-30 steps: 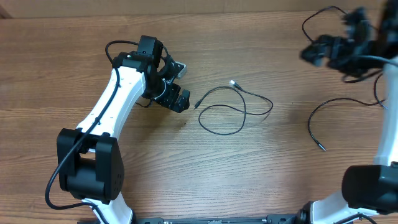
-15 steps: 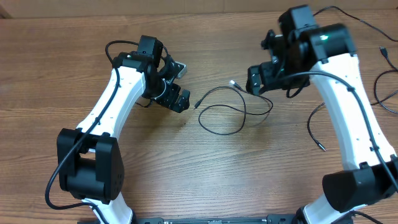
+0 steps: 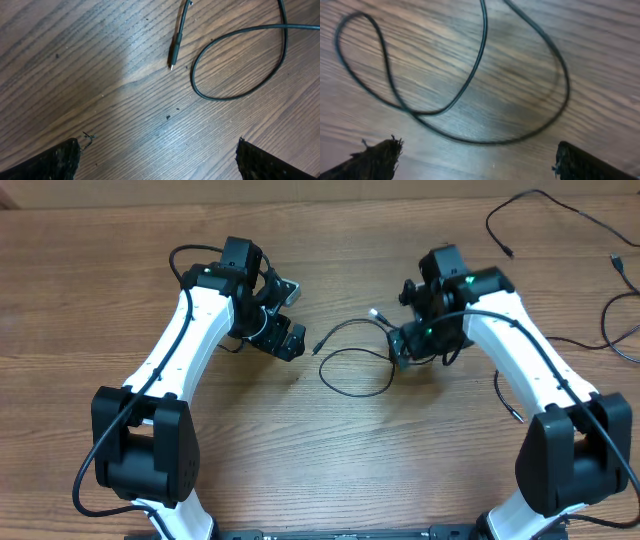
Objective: Untangle cables
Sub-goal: 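Move the right gripper left onto the cable loop at center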
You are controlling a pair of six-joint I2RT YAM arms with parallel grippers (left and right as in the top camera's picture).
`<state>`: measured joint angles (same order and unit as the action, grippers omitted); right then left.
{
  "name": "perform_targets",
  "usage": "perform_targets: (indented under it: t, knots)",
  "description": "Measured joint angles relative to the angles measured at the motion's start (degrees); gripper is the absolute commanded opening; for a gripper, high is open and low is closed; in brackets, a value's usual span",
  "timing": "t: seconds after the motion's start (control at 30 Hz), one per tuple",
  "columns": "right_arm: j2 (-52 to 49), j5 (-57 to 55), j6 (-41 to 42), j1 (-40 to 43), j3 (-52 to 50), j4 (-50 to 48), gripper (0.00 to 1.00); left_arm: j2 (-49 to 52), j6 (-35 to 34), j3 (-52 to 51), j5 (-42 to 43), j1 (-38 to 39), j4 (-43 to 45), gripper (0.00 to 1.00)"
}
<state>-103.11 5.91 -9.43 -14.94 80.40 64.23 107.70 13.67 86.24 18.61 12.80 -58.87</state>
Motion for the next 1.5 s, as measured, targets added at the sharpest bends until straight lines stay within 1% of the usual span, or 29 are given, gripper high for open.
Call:
perform_targets:
  t: [0.2, 0.37, 0.4, 0.47, 0.53, 0.67, 0.83, 1.03, 1.27, 1.3, 1.33, 1.5]
  knots:
    - [0.0, 0.2, -4.4, -1.1, -6.9, -8.8, 1.00, 0.0, 0.0, 0.0, 0.0, 0.0, 0.0, 1.00]
    - [0.0, 0.2, -7.0, -1.3, -8.2, -13.3, 0.98, 0.0, 0.0, 0.0, 0.0, 0.0, 0.0, 0.99]
    - [0.0, 0.3, -7.8, -1.3, -8.2, -14.1, 0.97, 0.0, 0.0, 0.0, 0.0, 0.0, 0.0, 1.00]
    - [0.0, 0.2, -9.5, -1.3, -8.2, -15.3, 0.92, 0.0, 0.0, 0.0, 0.0, 0.0, 0.0, 1.00]
    - [0.0, 0.3, -12.1, -1.3, -8.2, -16.6, 0.90, 0.0, 0.0, 0.0, 0.0, 0.0, 0.0, 0.99]
    - [0.0, 0.3, -16.6, -1.3, -8.2, -17.8, 0.90, 0.0, 0.0, 0.0, 0.0, 0.0, 0.0, 0.99]
    - [0.0, 0.5, -21.0, -1.4, -8.3, -17.5, 0.86, 0.0, 0.0, 0.0, 0.0, 0.0, 0.0, 1.00]
    - [0.0, 2.9, -23.5, -2.3, -10.1, -18.9, 0.83, 0.0, 0.0, 0.0, 0.0, 0.0, 0.0, 0.99]
    - [0.0, 4.2, -24.5, -5.8, -12.4, -21.3, 0.82, 0.0, 0.0, 0.0, 0.0, 0.0, 0.0, 1.00]
    - [0.0, 4.3, -24.6, -6.4, -12.4, -21.9, 0.79, 0.0, 0.0, 0.0, 0.0, 0.0, 0.0, 0.99]
    - [0.0, 4.3, -24.7, -7.1, -12.4, -22.4, 0.74, 0.0, 0.0, 0.0, 0.0, 0.0, 0.0, 0.99]
    - [0.0, 4.5, -24.9, -10.0, -12.4, -24.3, 0.60, 0.0, 0.0, 0.0, 0.0, 0.0, 0.0, 1.00]
